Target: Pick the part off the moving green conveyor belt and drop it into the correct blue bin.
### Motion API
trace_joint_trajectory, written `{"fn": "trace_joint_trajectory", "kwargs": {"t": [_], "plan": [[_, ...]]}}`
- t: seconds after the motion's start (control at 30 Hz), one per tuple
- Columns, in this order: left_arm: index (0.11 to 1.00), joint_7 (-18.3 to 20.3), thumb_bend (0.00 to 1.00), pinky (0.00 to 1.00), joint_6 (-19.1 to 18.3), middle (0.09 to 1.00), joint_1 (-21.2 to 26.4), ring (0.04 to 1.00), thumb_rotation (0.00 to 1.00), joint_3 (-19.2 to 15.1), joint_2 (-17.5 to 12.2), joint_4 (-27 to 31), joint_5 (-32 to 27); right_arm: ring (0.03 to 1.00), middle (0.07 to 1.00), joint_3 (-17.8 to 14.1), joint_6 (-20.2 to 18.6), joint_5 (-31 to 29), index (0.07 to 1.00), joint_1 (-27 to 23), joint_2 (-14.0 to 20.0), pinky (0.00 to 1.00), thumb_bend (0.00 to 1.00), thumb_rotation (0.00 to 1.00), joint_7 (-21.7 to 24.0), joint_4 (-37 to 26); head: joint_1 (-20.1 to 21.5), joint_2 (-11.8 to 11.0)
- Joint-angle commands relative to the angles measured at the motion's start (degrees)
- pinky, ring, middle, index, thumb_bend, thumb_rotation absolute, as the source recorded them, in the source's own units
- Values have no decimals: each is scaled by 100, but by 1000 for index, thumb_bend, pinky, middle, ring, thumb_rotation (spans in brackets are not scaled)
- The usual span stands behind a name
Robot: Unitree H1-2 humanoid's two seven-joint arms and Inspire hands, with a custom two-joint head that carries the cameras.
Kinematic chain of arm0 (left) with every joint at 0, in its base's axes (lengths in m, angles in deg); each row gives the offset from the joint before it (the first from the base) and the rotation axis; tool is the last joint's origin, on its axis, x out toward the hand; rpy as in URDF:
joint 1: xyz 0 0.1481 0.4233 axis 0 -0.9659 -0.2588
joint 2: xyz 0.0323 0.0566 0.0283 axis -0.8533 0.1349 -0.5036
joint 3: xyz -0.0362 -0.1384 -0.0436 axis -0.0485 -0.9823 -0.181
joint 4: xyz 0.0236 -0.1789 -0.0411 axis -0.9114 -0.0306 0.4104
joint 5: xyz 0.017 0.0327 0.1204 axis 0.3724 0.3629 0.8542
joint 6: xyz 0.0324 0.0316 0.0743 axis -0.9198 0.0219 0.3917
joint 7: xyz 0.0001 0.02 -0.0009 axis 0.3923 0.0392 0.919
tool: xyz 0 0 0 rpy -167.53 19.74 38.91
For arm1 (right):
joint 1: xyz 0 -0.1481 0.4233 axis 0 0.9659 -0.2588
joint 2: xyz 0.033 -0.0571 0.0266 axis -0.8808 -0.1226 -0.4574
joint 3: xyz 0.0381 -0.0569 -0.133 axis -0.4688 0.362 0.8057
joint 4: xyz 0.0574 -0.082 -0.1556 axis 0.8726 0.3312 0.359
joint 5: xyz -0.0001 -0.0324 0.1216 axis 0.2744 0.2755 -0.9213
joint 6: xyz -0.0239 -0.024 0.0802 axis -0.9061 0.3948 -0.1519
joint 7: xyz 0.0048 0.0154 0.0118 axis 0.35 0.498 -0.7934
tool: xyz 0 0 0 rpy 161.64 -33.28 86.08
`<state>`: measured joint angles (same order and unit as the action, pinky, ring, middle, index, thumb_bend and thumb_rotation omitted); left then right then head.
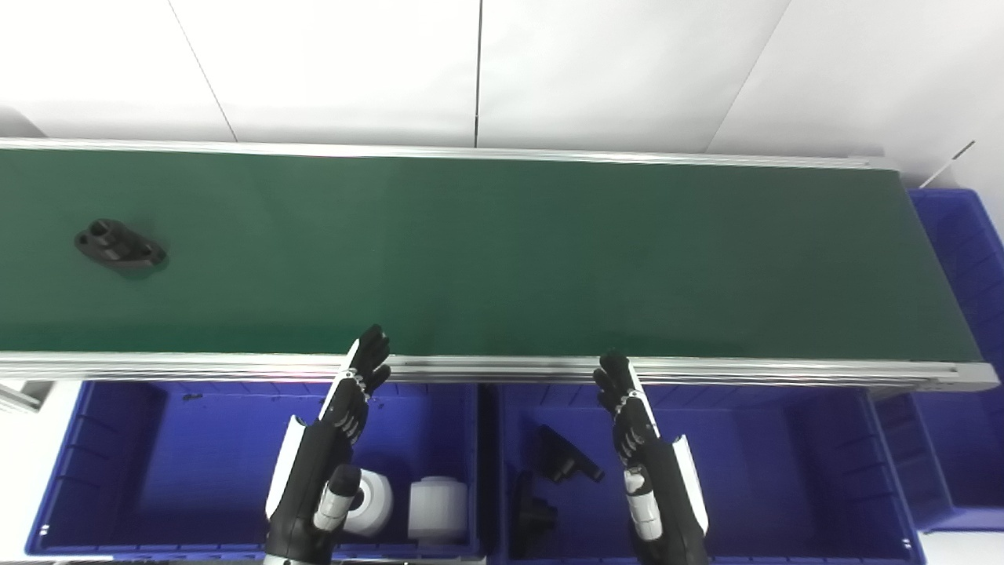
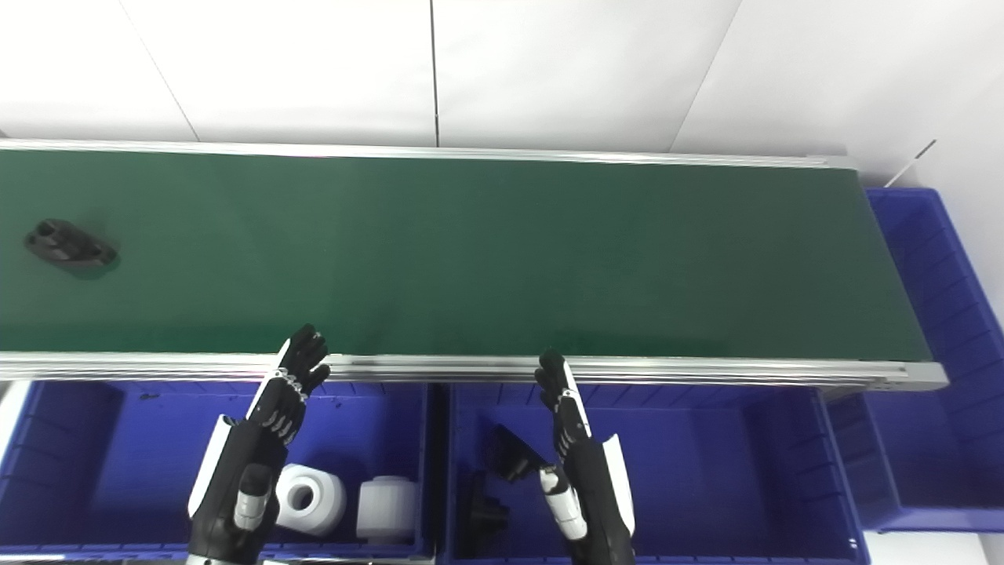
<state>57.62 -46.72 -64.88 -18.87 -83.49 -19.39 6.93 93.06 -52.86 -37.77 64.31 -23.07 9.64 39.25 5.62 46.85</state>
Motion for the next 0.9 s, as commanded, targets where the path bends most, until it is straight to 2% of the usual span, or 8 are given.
{"fn": "trace_joint_trajectory", "kwargs": {"t": [0.0, 0.47, 0.73, 0.87], "plan": [[974, -28, 817, 953, 244, 963, 17, 972, 1000, 11, 25, 42, 8, 961, 975, 31, 159, -41, 989, 4, -35, 965, 877, 1000, 63, -105, 2, -13], [969, -23, 798, 954, 246, 960, -10, 968, 1000, 5, -15, 55, 61, 952, 967, 25, 198, -34, 984, -18, -88, 948, 869, 1000, 37, -86, 52, -38], [974, -70, 791, 938, 263, 962, -46, 962, 1000, -41, -3, 84, 57, 948, 955, 33, 120, 75, 958, -230, -154, 936, 866, 1000, 35, -79, 29, -21], [969, -45, 789, 942, 255, 960, -48, 964, 1000, -52, -2, 82, -41, 947, 954, 19, 199, 160, 957, -297, -159, 930, 836, 1000, 15, -12, 53, -43]]}}
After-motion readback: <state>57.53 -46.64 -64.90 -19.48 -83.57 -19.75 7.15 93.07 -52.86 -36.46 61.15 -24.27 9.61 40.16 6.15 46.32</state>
